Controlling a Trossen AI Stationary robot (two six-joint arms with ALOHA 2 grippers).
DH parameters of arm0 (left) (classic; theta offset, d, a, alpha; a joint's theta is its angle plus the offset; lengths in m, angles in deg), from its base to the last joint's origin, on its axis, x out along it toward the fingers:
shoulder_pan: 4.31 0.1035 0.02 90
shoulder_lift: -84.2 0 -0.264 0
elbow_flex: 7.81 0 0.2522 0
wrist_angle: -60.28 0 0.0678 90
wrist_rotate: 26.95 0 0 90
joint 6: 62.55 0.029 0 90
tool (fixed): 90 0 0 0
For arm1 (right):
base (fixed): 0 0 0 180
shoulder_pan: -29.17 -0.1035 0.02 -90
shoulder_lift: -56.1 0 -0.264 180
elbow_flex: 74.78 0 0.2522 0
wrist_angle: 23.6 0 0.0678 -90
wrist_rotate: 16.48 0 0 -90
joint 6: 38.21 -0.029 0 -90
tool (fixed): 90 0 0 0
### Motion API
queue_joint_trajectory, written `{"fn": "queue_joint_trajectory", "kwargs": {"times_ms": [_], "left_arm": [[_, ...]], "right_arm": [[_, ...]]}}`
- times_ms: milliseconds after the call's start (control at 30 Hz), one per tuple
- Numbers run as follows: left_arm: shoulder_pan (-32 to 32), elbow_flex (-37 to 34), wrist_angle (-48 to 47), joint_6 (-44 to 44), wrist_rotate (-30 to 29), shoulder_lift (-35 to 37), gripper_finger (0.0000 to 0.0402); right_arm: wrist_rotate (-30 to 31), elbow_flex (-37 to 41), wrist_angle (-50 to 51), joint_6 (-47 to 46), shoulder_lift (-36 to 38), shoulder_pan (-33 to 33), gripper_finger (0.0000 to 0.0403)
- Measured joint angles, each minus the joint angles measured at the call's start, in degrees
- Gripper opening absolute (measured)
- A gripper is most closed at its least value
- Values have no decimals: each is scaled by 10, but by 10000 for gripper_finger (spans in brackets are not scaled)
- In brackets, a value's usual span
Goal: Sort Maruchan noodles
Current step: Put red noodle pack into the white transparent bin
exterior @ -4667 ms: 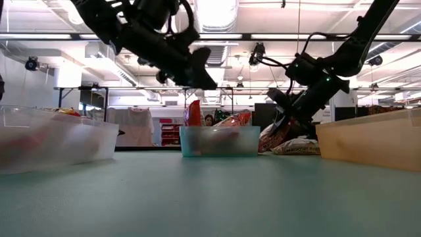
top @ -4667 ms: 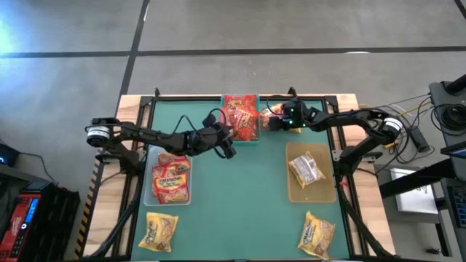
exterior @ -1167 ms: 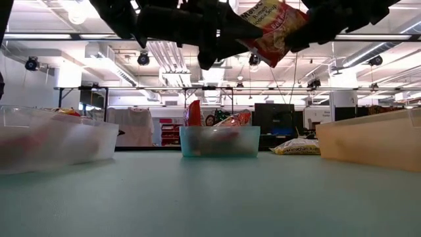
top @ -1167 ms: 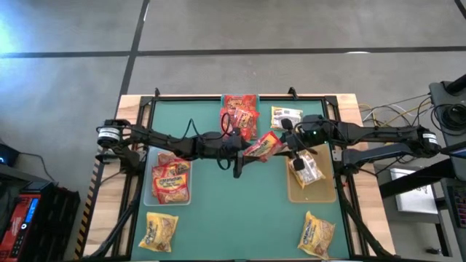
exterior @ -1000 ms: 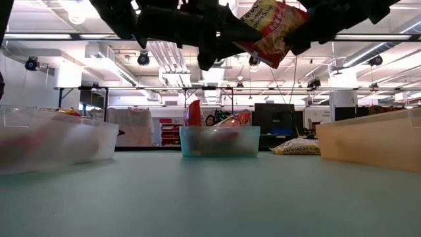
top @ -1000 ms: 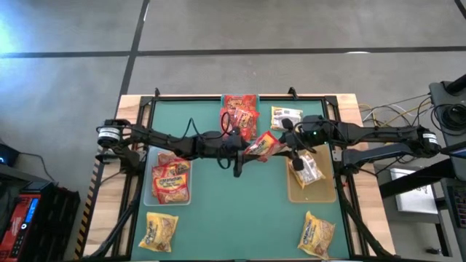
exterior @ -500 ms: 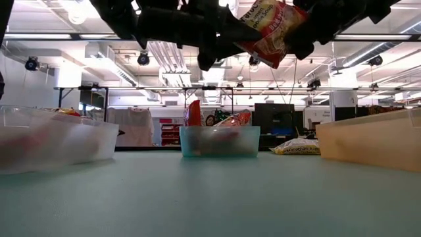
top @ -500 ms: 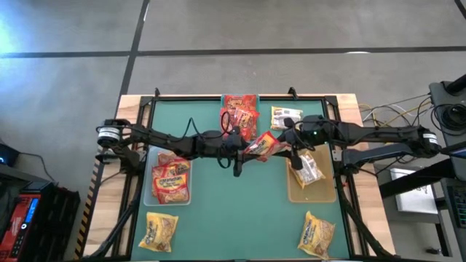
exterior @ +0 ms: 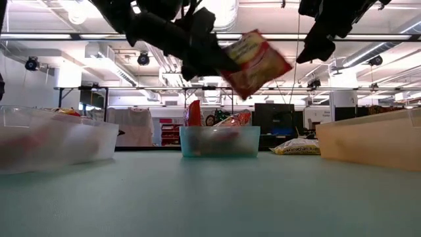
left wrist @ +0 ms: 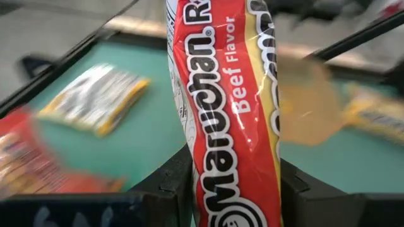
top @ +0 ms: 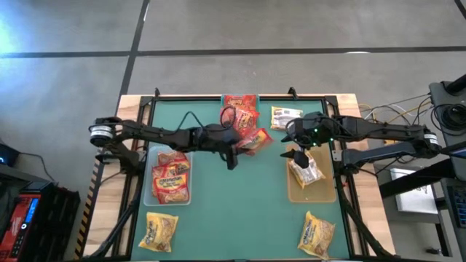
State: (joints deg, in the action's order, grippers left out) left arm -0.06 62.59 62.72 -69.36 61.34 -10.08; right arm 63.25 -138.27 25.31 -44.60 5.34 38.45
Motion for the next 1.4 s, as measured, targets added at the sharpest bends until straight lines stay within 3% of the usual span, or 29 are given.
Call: {"fn": "queue_joint_trajectory", "kwargs": {"times_ms": [167, 433, 900, 1167, 1400], "left_arm": [[17, 11, -153, -4, -39, 44, 110], [12, 14, -429, -70, -38, 148, 110], [-68, 7, -793, -231, -44, 341, 110], [-150, 3, -833, -251, 58, 403, 110], [-233, -13, -843, -354, 25, 426, 110]], "right_arm": [[0, -4, 10, -7, 0, 0, 296], [-1, 18, 10, -16, -4, 0, 288], [-1, 27, 10, -11, -4, 0, 286], [-1, 27, 8, -11, -4, 0, 294], [-1, 26, 5, -22, -4, 0, 291]]}}
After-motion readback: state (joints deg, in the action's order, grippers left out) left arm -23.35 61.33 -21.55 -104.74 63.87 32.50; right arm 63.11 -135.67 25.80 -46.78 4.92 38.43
